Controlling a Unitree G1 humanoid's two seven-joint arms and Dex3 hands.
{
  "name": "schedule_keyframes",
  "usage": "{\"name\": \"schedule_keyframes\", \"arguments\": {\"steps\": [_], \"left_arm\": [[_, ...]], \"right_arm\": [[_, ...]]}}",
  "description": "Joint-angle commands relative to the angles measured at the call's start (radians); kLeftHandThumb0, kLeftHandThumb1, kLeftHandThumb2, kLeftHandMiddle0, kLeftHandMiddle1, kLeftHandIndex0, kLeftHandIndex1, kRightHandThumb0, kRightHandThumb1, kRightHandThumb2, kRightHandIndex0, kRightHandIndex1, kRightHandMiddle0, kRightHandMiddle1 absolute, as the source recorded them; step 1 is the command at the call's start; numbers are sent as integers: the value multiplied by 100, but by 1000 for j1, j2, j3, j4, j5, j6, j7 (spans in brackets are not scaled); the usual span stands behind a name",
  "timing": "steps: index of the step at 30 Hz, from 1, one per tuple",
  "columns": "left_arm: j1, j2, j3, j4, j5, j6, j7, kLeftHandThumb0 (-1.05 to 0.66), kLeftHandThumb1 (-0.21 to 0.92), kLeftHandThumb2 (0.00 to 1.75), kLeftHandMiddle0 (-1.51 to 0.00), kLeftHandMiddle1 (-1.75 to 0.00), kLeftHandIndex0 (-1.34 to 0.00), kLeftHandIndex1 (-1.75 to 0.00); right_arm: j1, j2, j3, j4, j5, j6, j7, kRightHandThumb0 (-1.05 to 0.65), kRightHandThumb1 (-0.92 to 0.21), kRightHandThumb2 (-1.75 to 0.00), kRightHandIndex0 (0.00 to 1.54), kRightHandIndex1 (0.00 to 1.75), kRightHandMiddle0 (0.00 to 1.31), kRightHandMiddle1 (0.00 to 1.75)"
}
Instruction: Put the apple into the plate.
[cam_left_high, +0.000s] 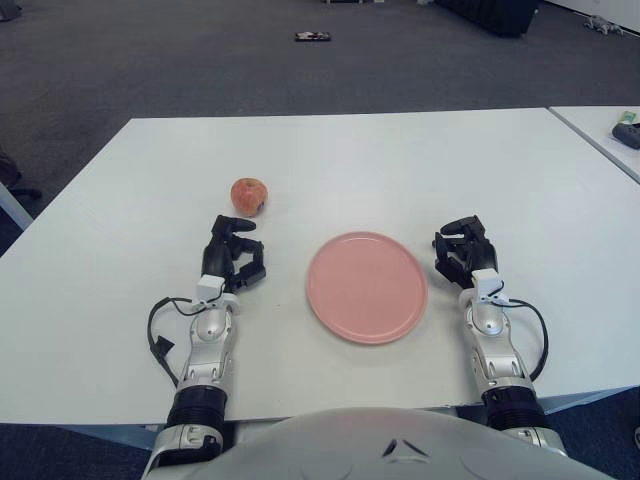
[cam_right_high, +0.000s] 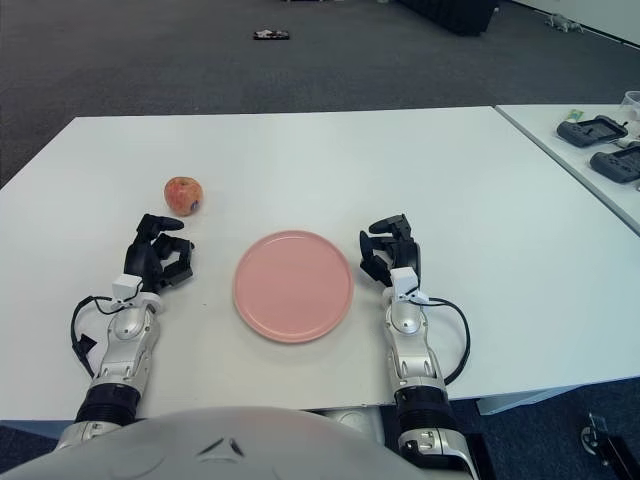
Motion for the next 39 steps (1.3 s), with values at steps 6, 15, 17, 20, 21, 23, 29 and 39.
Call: {"name": "schedule_keyframes", "arguments": {"steps": [6, 15, 17, 20, 21, 23, 29, 39], "left_arm": [[43, 13, -17, -101, 73, 49, 38, -1, 47, 111, -56, -161, -29, -175], [32, 64, -57, -180, 333, 78, 193, -1, 46, 116, -54, -170, -26, -175], [-4, 97, -70, -160, 408, 88, 240, -1, 46, 116, -54, -171, -26, -175], [-79, 153, -90, -114, 513, 108, 306, -1, 45, 118, -54, -172, -27, -175], [-95, 164, -96, -105, 536, 114, 320, -1, 45, 118, -54, -172, -27, -175], [-109, 183, -108, -123, 573, 139, 325, -1, 53, 104, -51, -164, -26, -175], [-148, 226, -114, -101, 582, 181, 304, -31, 88, 57, -14, -133, -19, -175], [-343, 334, -179, 226, 648, 31, 492, -73, 59, 67, 0, -61, 0, -56]], "right_arm": [[17, 5, -4, 12, -8, 23, -7, -37, -76, -75, 58, 121, 29, 175], [12, 2, -2, 27, -11, 5, -13, -37, -75, -76, 60, 123, 29, 175], [11, 2, -2, 30, -11, 6, -13, -37, -75, -76, 60, 123, 29, 175], [9, 3, -3, 32, -10, 11, -13, -37, -75, -77, 59, 122, 29, 175], [9, 4, -3, 31, -9, 15, -14, -37, -75, -77, 59, 122, 29, 175], [10, 5, -3, 29, -9, 23, -14, -37, -75, -77, 58, 122, 29, 175], [12, 7, -5, 23, -6, 34, -14, -37, -75, -77, 57, 122, 29, 175], [13, 8, -6, 20, -6, 38, -13, -37, -75, -77, 58, 122, 29, 175]]}}
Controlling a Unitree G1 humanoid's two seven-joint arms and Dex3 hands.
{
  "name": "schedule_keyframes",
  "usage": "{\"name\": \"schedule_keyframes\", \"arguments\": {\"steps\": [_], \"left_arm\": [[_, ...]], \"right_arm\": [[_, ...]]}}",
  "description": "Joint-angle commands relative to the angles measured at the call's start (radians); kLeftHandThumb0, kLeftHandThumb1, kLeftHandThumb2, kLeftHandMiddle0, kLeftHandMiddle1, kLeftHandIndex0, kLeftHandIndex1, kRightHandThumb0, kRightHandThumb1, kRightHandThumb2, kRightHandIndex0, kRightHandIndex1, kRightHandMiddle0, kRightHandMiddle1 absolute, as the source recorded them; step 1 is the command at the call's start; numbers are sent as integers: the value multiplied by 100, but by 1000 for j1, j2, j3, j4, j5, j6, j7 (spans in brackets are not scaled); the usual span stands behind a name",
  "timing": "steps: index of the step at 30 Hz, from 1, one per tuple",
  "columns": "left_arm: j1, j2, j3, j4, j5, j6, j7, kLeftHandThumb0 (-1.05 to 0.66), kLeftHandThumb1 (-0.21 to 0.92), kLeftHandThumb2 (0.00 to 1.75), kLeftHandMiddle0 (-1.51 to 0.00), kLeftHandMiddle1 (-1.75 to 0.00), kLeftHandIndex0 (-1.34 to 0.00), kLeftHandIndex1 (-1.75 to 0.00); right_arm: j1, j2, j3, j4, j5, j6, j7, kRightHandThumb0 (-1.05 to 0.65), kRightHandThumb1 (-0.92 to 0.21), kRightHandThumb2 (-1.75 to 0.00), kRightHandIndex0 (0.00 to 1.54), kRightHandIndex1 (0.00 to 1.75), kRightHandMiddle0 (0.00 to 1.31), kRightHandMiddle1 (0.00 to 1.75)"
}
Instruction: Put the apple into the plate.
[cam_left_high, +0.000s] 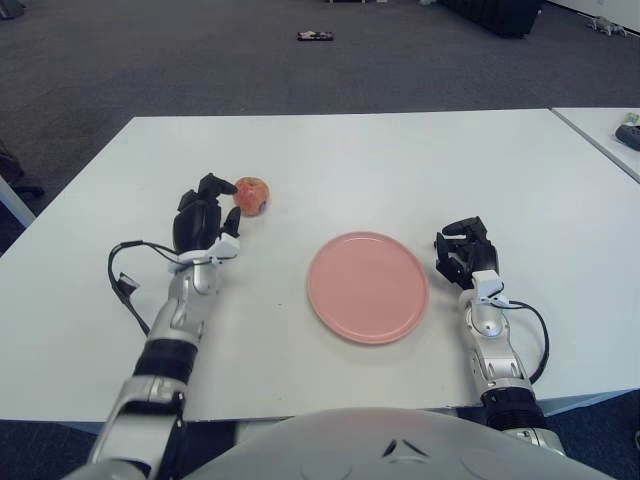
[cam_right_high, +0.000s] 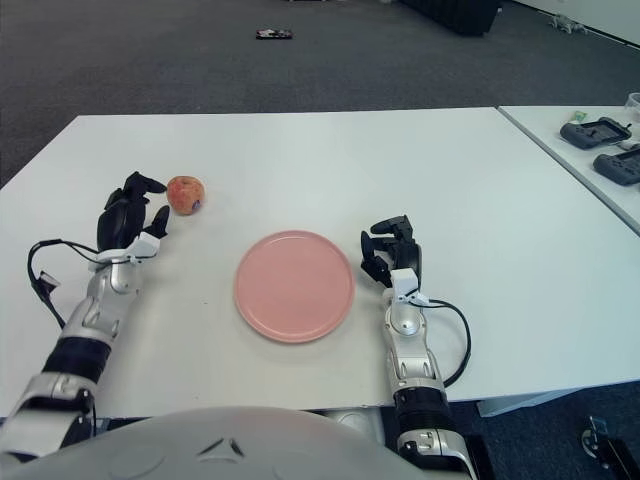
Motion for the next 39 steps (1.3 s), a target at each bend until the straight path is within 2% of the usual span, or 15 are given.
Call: {"name": "schedule_keyframes", "arguments": {"steps": [1, 5, 7, 11, 17, 22, 25, 34, 39], "left_arm": [[-64, 43, -42, 80, 44, -77, 93, -74, 56, 68, 0, -55, 0, -48], [-118, 65, -73, 158, 60, -127, 150, -79, 49, 72, 0, -35, 0, -24], [-143, 77, -90, 197, 67, -140, 162, -86, 49, 72, 0, -23, 0, -12], [-195, 107, -133, 269, 86, -145, 148, -101, 65, 50, 0, -5, 0, -2], [-273, 142, -195, 370, 102, -167, 100, -104, 78, 30, 0, 0, 0, 0], [-333, 153, -243, 438, 106, -187, 58, -105, 81, 25, 0, 0, 0, 0], [-365, 161, -275, 451, 107, -194, -5, -105, 83, 21, 0, 0, 0, 0], [-409, 183, -324, 452, 78, -227, -202, -105, 81, 13, 0, 0, 0, 0], [-434, 183, -337, 473, 77, -245, -250, -105, 77, 10, 0, 0, 0, 0]], "right_arm": [[12, 2, -4, 13, -3, 35, 4, -37, -75, -77, 57, 122, 29, 175], [13, 0, -3, 14, -3, 25, 6, -37, -76, -76, 57, 122, 29, 175], [13, -1, -4, 15, -2, 22, 9, -37, -76, -75, 57, 122, 29, 175], [13, -3, -7, 17, -1, 24, 11, -37, -76, -75, 57, 122, 29, 175], [12, -5, -10, 20, -2, 37, 12, -36, -77, -73, 55, 121, 28, 175], [12, -3, -12, 18, -2, 41, 10, -36, -78, -72, 55, 121, 27, 175], [13, -1, -12, 17, -4, 38, 8, -36, -78, -72, 56, 121, 27, 175], [19, -2, -13, 7, -3, 43, 9, -36, -77, -73, 56, 121, 28, 175], [22, -3, -17, 3, 1, 49, 10, -36, -77, -74, 56, 121, 28, 175]]}}
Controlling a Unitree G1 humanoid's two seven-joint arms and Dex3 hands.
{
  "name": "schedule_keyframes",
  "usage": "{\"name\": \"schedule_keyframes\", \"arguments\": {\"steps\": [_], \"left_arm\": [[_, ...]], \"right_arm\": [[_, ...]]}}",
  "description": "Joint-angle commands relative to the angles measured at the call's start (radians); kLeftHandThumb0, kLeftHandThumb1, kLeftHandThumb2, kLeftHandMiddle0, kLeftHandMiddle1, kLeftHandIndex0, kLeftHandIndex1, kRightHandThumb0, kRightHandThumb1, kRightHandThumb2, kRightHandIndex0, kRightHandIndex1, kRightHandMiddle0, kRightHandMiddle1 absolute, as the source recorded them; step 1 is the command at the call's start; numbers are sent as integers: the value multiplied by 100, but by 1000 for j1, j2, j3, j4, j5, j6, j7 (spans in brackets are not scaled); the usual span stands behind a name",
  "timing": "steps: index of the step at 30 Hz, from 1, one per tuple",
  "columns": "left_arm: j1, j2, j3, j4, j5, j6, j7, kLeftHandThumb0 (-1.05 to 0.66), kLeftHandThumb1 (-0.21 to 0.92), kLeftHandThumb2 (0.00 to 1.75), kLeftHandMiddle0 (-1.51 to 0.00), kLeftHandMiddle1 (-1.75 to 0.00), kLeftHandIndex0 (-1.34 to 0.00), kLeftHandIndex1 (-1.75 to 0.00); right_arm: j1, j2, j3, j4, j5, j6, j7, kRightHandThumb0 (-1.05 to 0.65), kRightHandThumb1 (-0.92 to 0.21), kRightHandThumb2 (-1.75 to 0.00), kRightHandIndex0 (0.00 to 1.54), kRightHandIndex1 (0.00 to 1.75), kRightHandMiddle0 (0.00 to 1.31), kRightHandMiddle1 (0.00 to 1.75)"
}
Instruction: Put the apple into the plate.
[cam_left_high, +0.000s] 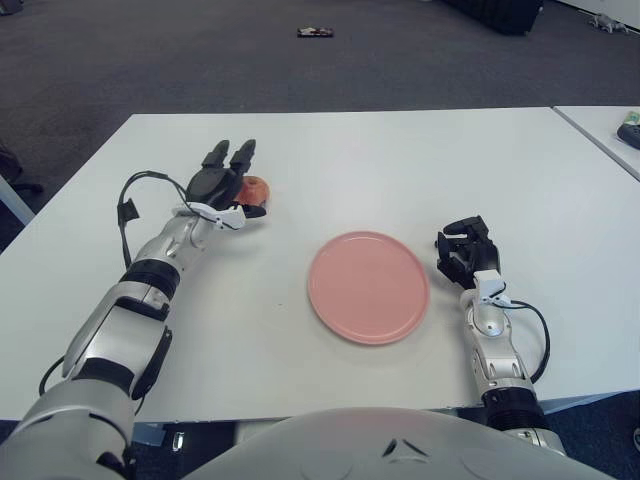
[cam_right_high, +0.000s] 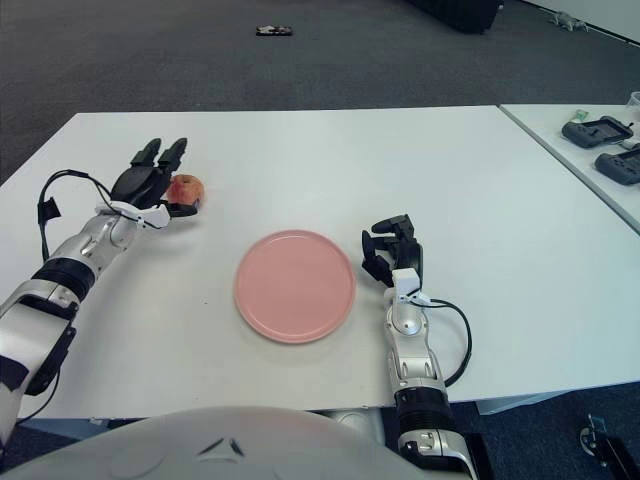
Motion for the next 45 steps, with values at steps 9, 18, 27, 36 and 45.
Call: {"name": "schedule_keyframes", "arguments": {"steps": [9, 18, 27, 36, 45], "left_arm": [[-108, 1, -41, 103, 2, -21, -65, -105, 75, 9, 0, 0, 0, 0], [-173, -17, -104, 194, 31, -37, -58, -105, 77, 9, 0, 0, 0, 0], [-227, -62, -161, 275, 65, 16, -67, -105, 79, 10, 0, 0, 0, 0], [-236, -97, -177, 354, 54, 83, -91, -105, 81, 10, 0, 0, 0, 0], [-221, -125, -164, 379, 27, 144, -160, -105, 87, 12, 0, 0, 0, 0]], "right_arm": [[21, -3, -11, 5, 3, 49, 10, -37, -75, -77, 56, 120, 29, 175], [21, -6, -7, -1, -11, 48, 6, -37, -75, -77, 58, 121, 29, 175], [25, -5, -11, -2, -4, 53, 7, -37, -74, -78, 56, 119, 30, 175], [27, -6, -10, 2, -7, 24, 3, -37, -73, -80, 60, 122, 31, 175], [34, -7, -15, 7, -6, 0, 0, -37, -72, -81, 61, 122, 31, 175]]}}
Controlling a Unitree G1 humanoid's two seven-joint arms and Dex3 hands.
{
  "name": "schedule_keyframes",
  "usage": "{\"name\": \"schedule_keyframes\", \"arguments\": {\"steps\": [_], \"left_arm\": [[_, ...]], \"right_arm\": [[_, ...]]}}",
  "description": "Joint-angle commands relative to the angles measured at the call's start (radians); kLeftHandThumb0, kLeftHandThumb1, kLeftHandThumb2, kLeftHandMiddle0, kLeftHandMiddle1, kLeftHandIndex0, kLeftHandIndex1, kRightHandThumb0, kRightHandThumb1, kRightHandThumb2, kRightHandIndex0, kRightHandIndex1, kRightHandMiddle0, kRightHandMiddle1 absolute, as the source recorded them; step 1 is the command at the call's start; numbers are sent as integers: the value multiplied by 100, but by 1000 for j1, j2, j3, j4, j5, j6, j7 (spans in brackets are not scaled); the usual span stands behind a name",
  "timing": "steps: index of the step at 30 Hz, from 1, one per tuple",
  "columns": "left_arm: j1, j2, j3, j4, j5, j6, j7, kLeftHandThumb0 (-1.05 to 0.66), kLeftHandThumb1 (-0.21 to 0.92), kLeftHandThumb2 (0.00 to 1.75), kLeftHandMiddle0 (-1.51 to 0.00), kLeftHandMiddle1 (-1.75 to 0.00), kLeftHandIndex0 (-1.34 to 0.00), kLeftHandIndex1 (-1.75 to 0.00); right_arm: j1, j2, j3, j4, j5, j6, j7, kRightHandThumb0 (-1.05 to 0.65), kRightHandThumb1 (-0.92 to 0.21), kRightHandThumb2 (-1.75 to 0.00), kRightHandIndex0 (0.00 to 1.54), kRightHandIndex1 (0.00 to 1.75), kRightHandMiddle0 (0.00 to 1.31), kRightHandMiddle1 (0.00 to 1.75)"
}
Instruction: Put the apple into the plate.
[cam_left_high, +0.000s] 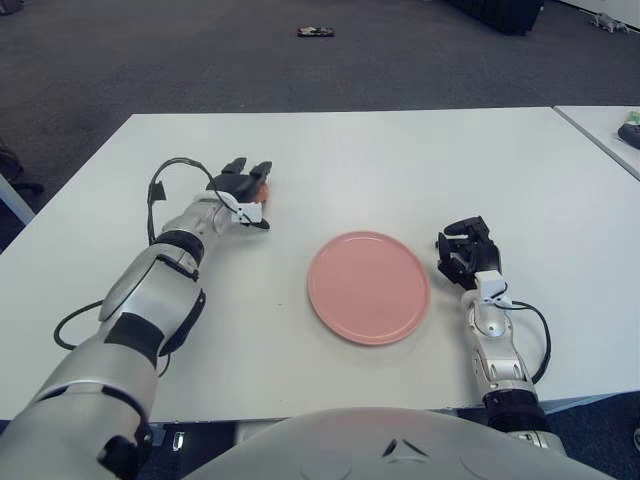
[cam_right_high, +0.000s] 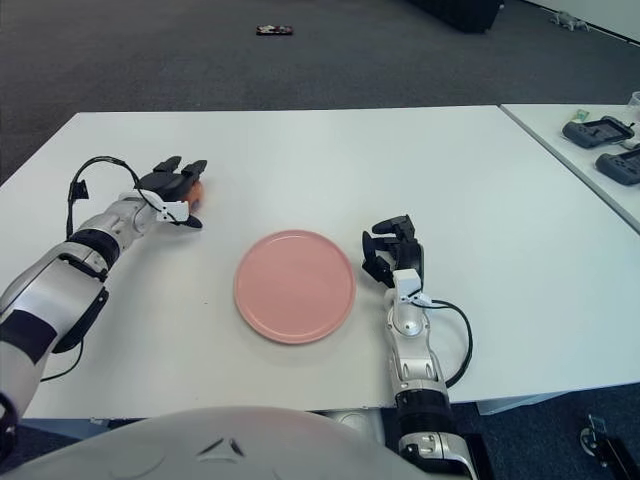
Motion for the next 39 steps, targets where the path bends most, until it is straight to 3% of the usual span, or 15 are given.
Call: {"name": "schedule_keyframes", "arguments": {"steps": [1, 14, 19, 32, 39], "left_arm": [[3, -16, 5, 16, -13, 27, -40, -105, 87, 12, 0, 0, 0, 0], [45, -39, 27, 29, -56, 83, -120, -105, 92, 17, 0, 0, 0, 0], [53, -37, 59, 34, -97, 115, -203, -103, 92, 20, 0, 0, 0, 0], [76, -41, 91, 36, -138, 193, -282, -96, 92, 40, 0, 0, -3, -3], [81, -44, 83, 34, -133, 196, -266, -95, 92, 49, -7, -5, 0, -44]], "right_arm": [[23, -6, -12, 22, -6, 14, -4, -37, -72, -81, 61, 122, 31, 175], [30, 2, -16, 9, -5, -2, -20, -37, -72, -81, 64, 123, 31, 175], [42, 2, -18, -9, -2, 1, -20, -37, -71, -81, 64, 122, 32, 175], [56, -2, -20, -26, -9, -19, -20, -37, -72, -81, 65, 122, 31, 175], [56, 0, -16, -21, -1, -62, -9, -37, -72, -80, 65, 122, 31, 175]]}}
